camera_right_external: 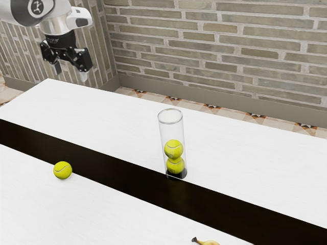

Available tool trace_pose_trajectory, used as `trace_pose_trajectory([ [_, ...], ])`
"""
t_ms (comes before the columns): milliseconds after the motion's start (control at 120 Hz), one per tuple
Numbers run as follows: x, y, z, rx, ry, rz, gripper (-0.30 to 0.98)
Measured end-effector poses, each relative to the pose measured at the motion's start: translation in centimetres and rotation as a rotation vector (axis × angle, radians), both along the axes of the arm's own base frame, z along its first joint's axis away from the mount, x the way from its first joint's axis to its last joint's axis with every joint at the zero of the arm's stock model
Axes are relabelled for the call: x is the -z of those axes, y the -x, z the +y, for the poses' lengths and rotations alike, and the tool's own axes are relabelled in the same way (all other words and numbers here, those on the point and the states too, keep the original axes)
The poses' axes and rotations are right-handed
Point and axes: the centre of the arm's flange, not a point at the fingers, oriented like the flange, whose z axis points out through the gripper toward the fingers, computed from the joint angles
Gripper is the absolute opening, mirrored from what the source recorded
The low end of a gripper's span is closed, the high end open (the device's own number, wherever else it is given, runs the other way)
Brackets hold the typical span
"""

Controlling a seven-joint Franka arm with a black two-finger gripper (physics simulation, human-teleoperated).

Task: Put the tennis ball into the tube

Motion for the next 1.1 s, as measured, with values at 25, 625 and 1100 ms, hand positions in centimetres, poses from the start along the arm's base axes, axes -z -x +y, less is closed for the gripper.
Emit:
trace_pose_trajectory([
  [25, 0.0, 0.0, 0.0, -0.003, 0.000, -0.001, 0.69],
  [625, 22.4, 6.1, 14.6, -0.360, 0.149, 0.230, 0.69],
  [1100, 34.2, 2.7, 19.1, -0.396, 0.222, 0.196, 0.69],
])
